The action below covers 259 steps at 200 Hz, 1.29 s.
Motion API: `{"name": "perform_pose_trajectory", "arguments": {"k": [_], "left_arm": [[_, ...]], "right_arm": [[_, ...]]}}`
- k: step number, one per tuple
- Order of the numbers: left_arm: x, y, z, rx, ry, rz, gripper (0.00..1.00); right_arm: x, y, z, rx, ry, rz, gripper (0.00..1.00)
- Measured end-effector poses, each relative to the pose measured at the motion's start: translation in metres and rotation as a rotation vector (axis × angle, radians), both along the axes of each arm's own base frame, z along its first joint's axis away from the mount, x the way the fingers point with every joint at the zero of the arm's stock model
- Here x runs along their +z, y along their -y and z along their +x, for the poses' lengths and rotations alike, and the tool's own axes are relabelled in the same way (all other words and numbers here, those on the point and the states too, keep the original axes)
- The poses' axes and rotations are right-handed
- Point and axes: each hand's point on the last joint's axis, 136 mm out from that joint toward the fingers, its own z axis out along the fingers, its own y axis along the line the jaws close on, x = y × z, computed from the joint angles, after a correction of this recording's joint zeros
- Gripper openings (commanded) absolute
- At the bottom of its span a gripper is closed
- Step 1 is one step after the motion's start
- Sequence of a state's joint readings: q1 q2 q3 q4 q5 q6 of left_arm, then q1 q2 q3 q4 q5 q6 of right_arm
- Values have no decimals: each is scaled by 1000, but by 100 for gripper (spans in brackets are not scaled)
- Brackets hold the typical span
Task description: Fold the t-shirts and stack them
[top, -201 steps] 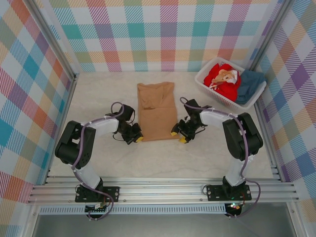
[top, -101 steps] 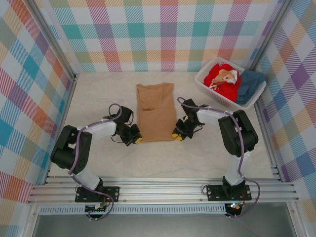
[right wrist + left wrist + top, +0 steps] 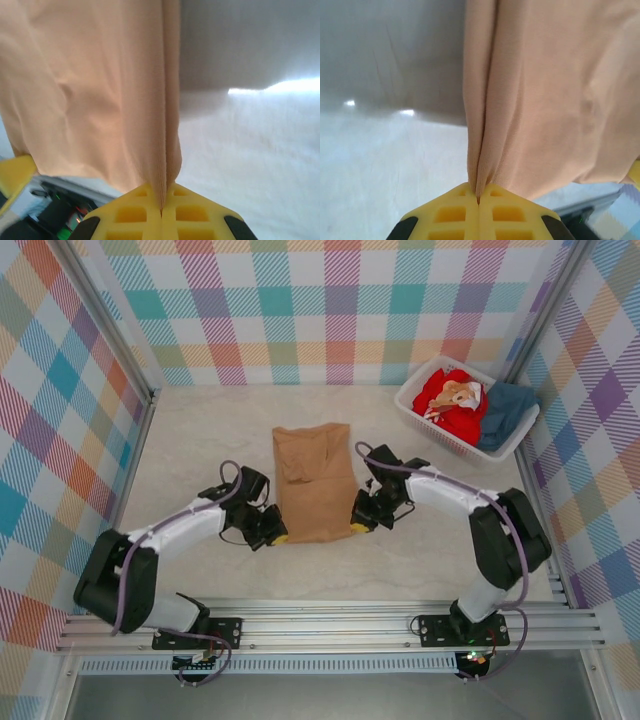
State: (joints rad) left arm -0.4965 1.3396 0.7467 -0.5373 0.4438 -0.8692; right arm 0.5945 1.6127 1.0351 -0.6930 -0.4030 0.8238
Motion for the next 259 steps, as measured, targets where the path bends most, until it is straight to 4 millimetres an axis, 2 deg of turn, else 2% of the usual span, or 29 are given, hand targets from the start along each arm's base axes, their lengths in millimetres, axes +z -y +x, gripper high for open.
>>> {"name": "perform_pose_trajectory", "arguments": {"k": [29,51,83,104,118,138,164,189,230,259], "left_arm": [[18,2,-51,-89,-4,-64,0],[50,8,-79,-137,46,-187,0],[83,9,-97,-121,105,-350,0],[101,13,-95,-90,137,-415,0],[113,16,-86,-57,164,-439,0],[131,22,-64,1,210,-450,0],[138,29,-33,74,206,-395,0],[121,27,-4,153,145,-310,0],[104,7,35,282,67,-218,0],[85,4,61,324,1,-170,0]], "right_arm": [[17,7,-58,108,-49,13,0],[45,11,-90,153,-62,75,0],[82,17,-115,172,-63,171,0],[96,17,-120,168,-84,195,0],[107,17,-113,141,-80,209,0],[122,20,-93,65,-64,235,0],[125,22,-60,-21,-82,235,0],[114,23,-30,-87,-127,208,0],[99,22,10,-163,-175,188,0],[77,20,39,-202,-226,165,0]]}}
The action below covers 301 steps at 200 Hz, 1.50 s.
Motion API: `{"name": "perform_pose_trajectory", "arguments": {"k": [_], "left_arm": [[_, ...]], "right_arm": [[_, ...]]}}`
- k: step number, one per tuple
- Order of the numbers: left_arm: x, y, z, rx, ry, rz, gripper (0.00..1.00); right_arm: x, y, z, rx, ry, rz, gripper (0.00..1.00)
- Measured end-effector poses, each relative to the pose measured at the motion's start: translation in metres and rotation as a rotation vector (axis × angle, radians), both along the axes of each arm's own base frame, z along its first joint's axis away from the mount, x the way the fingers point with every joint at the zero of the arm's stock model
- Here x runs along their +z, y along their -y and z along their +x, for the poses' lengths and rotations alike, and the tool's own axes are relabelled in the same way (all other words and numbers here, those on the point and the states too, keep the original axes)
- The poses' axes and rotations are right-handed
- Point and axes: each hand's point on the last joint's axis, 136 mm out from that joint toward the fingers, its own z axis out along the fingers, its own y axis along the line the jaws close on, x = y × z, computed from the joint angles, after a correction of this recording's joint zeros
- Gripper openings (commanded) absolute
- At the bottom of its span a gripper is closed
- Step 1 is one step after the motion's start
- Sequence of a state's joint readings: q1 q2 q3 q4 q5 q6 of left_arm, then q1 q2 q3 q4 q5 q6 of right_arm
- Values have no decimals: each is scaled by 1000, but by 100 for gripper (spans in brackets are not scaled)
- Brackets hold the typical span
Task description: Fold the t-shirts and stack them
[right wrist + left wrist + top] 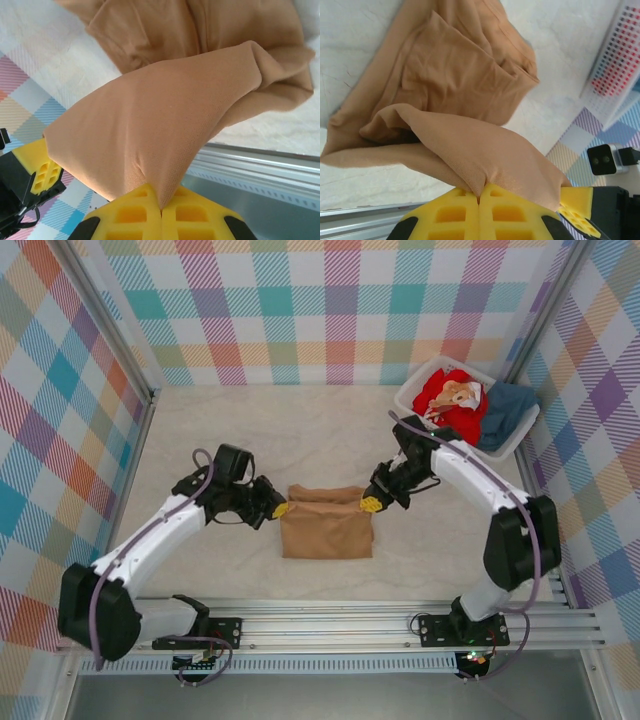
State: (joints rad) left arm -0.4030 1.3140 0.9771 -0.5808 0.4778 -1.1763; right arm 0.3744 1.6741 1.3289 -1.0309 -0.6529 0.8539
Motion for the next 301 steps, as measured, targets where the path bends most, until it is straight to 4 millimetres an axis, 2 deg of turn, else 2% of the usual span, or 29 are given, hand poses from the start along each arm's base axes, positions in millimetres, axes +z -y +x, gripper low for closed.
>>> {"name": "perform_pose_trajectory", "arguments": {"k": [22,35,40,52,60,74,87,104,121,133,152,163,185,193,208,224,237,261,281,301], "left_arm": [[-14,7,33,-11,-36,34,0],[-22,12,56,-17,-43,46,3],[-25,13,64,-18,-42,47,7],[-34,16,86,-23,-46,59,24],[-40,17,101,-32,-45,75,35],[-47,17,123,-45,-29,103,44],[-47,14,133,-48,-4,123,48],[-40,9,134,-56,31,151,47],[-25,6,129,-68,68,156,38],[-18,4,120,-80,91,150,28],[-21,5,97,-99,66,140,25],[-31,10,83,-113,29,140,28],[-49,35,48,-170,-51,151,45],[-54,44,33,-186,-85,158,51],[-60,55,1,-181,-155,168,54],[-58,54,-31,-119,-206,176,54],[-50,48,-43,-54,-209,169,53],[-36,52,-34,10,-191,152,55],[-42,70,-24,14,-203,165,61],[-54,83,-34,29,-224,192,70]], "right_arm": [[-17,1,28,-31,-30,-21,3],[-26,2,49,-51,-30,-29,14],[-30,2,57,-59,-26,-33,20],[-39,4,75,-73,-17,-40,35],[-45,5,85,-82,-11,-48,40],[-56,10,102,-89,9,-86,47],[-60,18,113,-91,47,-136,49],[-57,32,118,-98,102,-212,49],[-45,41,115,-99,175,-267,45],[-35,43,104,-88,219,-285,36],[-28,33,79,-56,272,-283,33],[-30,25,61,-34,280,-274,32],[-47,12,30,-4,241,-259,34],[-54,11,22,-1,220,-259,36],[-68,16,11,-6,180,-271,38],[-75,18,8,-8,170,-267,38],[-74,17,11,-10,182,-260,37],[-69,19,22,-7,227,-276,42],[-69,25,30,-14,252,-284,47],[-69,32,40,-36,269,-271,49]]}}
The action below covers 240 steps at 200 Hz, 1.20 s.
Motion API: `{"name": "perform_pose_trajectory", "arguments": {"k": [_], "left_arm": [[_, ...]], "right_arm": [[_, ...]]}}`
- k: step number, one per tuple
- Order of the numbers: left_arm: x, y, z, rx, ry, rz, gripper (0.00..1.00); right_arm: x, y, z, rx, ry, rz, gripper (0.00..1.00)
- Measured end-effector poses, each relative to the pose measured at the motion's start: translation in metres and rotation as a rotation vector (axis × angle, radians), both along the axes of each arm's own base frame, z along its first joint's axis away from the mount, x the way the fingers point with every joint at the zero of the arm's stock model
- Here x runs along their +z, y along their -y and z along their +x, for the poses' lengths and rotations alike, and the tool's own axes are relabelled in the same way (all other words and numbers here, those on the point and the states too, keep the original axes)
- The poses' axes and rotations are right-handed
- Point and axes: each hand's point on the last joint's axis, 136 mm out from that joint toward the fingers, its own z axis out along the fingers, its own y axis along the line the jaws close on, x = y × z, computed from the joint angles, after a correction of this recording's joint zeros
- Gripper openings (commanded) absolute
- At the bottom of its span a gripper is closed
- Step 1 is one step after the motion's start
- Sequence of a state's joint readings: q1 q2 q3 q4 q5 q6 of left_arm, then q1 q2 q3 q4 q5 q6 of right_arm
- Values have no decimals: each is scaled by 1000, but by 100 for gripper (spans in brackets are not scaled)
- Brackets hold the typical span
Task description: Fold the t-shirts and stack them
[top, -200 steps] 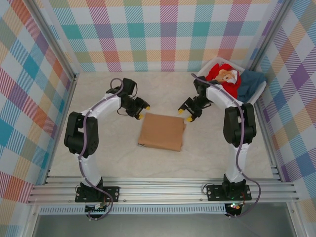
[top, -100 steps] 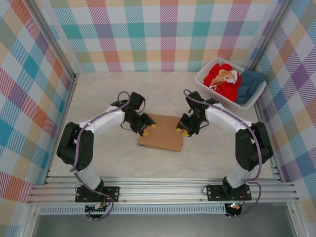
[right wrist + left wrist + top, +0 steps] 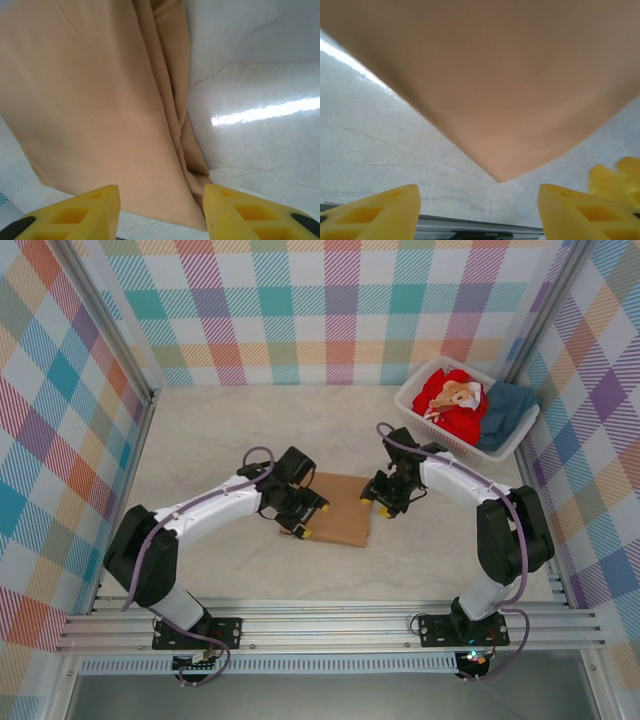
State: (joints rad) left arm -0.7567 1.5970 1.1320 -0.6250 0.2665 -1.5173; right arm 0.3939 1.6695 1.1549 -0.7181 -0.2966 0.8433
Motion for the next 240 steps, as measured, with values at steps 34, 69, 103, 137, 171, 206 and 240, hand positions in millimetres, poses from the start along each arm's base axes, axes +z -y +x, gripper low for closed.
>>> {"name": "perform_pose_trajectory", "arguments": {"k": [34,69,103,137,171,206,240], "left_arm": [[-14,8,-11,92,-24,7,71],[-25,20,-7,210,-30,12,76],[-43,26,-7,326,-6,10,74],[-66,20,6,373,54,39,66],[-77,16,4,375,87,48,43],[-77,15,6,384,139,38,26],[-76,-6,49,515,254,21,20]], "right_arm": [[-14,-1,11,15,-8,27,46],[-47,-7,9,36,-95,33,42],[-58,-14,13,46,-137,58,41],[-57,-26,29,69,-113,98,42],[-52,-27,34,80,-100,96,46],[-16,-15,35,85,-1,46,47],[50,-4,27,98,167,46,48]]}}
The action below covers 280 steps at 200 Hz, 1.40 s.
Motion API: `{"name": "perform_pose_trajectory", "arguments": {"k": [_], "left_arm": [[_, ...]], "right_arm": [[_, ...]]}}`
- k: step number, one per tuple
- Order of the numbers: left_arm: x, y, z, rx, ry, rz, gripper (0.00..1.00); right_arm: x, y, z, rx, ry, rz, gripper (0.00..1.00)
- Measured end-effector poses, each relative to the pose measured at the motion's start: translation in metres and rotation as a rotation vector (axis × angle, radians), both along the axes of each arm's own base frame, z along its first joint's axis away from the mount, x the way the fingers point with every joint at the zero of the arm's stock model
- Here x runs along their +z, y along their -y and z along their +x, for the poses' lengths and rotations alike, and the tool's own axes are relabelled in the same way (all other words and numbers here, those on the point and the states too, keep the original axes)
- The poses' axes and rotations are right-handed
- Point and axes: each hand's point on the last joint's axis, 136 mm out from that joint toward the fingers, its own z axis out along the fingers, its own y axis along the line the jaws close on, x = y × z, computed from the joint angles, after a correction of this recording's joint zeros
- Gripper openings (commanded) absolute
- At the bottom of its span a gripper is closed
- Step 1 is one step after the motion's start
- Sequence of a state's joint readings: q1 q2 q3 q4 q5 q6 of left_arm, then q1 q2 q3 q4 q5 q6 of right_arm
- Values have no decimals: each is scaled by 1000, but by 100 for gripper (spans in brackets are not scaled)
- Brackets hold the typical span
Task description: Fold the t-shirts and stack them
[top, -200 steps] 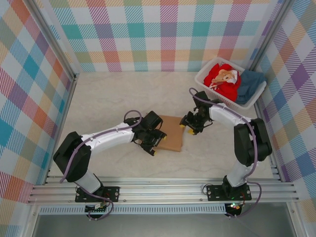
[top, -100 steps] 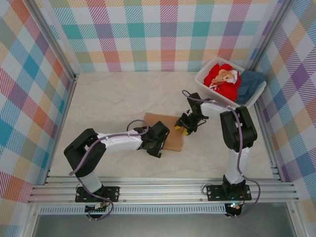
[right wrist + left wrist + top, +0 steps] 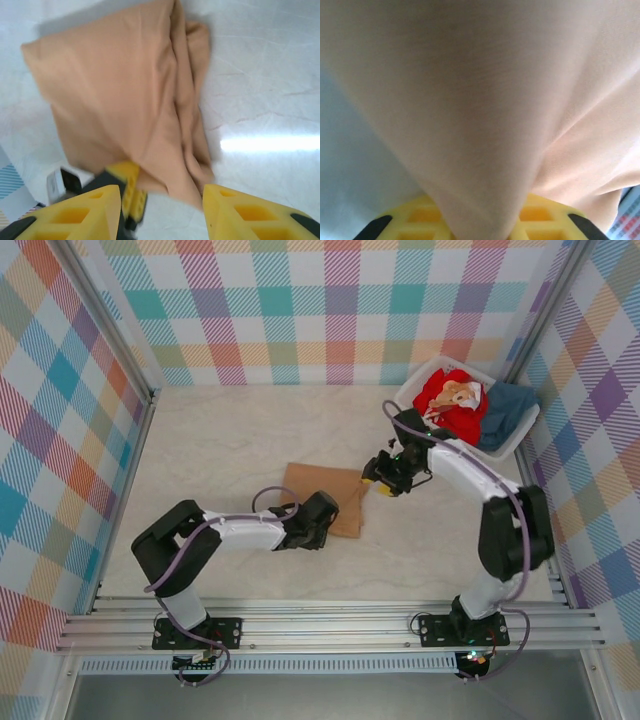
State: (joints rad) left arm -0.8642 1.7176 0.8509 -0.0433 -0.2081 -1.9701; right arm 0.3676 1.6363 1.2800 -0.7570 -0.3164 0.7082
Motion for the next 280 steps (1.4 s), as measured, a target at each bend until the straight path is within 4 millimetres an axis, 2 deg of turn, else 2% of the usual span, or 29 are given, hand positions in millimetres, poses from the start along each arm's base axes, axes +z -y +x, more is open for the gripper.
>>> {"name": "perform_pose_trajectory", "arguments": {"k": [23,41,55,81,92,115,138,155,179,204,231,280], "left_arm": [[1,-38,30,126,35,4,18],[2,-76,51,235,34,9,18],[2,-112,69,322,26,13,18],[5,-192,105,404,8,56,20],[5,-226,125,401,-2,81,21],[7,-282,172,327,1,118,25],[12,-325,216,193,-2,198,26],[16,-352,236,129,-2,239,27],[12,-377,247,61,-28,264,27],[10,-386,264,-9,-30,270,28],[9,-385,280,-38,-10,255,28],[8,-383,281,-5,-11,217,29]], "right_arm": [[27,10,-17,3,59,-2,48],[36,17,-32,1,67,-6,49],[38,22,-44,-1,61,-11,49],[39,30,-62,-2,43,-17,49],[40,32,-68,-4,40,-18,49],[42,37,-76,-8,40,-19,50],[43,39,-80,-11,40,-18,50],[43,41,-80,-19,36,-19,50],[43,44,-78,-32,32,-21,50],[43,46,-77,-44,30,-20,50],[42,48,-77,-50,27,-21,50],[38,49,-76,-54,8,-28,50]]}}
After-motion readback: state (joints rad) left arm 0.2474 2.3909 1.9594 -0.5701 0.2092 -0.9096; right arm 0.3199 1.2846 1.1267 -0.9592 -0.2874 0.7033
